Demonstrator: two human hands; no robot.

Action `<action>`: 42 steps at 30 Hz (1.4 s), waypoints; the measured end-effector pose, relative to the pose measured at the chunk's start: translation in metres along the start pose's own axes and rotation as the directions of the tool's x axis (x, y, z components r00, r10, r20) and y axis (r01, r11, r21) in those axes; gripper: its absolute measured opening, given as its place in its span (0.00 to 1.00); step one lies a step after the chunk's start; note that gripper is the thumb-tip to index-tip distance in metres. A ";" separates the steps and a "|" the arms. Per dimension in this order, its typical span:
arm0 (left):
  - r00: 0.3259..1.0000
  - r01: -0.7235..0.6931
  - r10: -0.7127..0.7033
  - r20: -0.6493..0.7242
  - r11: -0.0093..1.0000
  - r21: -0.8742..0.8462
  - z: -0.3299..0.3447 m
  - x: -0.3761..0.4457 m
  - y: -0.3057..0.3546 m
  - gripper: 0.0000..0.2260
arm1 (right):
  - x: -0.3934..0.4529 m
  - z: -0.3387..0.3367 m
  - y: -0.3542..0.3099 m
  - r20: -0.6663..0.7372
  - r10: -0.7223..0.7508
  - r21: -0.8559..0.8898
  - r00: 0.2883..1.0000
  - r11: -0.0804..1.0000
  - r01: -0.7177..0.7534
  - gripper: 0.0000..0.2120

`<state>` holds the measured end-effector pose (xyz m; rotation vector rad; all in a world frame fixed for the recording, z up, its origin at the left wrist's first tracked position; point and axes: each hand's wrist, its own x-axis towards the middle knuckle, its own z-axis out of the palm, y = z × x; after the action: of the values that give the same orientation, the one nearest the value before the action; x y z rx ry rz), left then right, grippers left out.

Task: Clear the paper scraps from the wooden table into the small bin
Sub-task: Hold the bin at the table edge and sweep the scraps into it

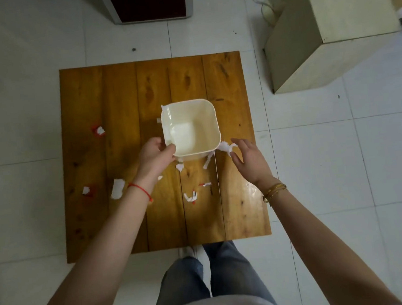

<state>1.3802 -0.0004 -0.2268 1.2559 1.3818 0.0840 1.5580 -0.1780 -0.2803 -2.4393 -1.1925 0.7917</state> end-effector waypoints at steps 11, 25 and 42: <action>0.990 0.127 -0.124 0.059 0.991 -0.036 -0.045 -0.150 -0.161 0.24 | -0.128 0.065 -0.023 -0.070 -0.037 -0.087 0.997 0.996 0.031 0.19; 0.975 0.202 -0.213 0.066 0.969 0.140 -0.016 -0.216 -0.294 0.16 | -0.154 0.128 -0.023 0.068 -0.117 -0.108 0.991 0.986 0.124 0.22; 0.913 0.407 -0.408 0.028 0.913 0.025 0.052 -0.144 -0.415 0.13 | -0.079 0.199 0.011 0.206 -0.190 -0.220 0.960 0.947 0.235 0.28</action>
<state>1.1280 -0.3020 -0.4300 0.9550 1.5918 -0.2389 1.4059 -0.2405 -0.4182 -2.4059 -1.6819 0.8631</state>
